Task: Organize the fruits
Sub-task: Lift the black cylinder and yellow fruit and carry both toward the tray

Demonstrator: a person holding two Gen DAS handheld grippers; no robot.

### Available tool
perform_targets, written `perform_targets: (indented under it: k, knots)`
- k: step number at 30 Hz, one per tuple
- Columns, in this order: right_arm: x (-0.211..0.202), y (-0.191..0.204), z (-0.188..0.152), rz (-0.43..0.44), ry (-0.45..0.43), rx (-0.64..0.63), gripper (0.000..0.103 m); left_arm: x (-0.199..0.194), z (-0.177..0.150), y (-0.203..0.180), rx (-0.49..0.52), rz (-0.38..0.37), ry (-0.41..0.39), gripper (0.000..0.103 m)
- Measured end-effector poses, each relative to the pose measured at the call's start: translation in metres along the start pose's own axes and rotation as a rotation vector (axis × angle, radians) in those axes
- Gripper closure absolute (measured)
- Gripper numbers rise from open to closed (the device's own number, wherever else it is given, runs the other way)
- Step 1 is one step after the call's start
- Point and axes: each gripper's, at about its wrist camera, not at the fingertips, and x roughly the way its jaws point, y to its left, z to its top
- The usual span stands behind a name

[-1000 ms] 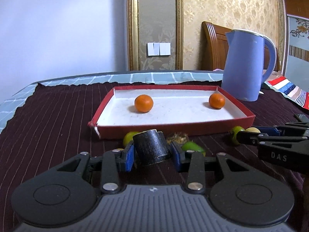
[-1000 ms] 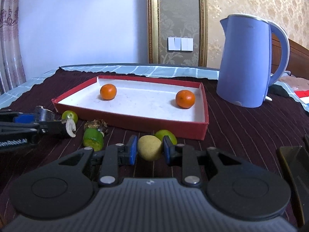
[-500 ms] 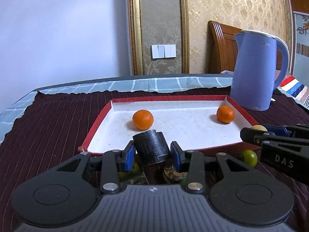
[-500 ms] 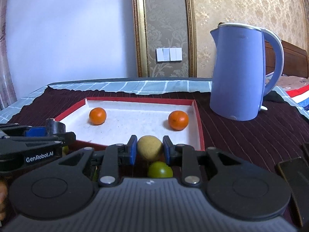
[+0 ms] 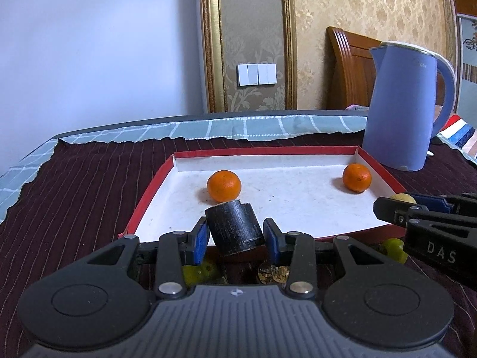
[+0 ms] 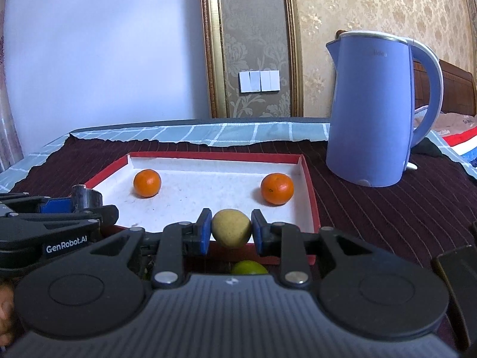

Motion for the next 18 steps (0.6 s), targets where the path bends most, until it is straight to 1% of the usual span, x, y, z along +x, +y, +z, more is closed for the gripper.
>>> perform_targets:
  k: [18]
  knots:
    - [0.012, 0.003, 0.011, -0.005, 0.011, -0.025, 0.077, 0.016, 0.018, -0.004, 0.024, 0.033, 0.008, 0.064]
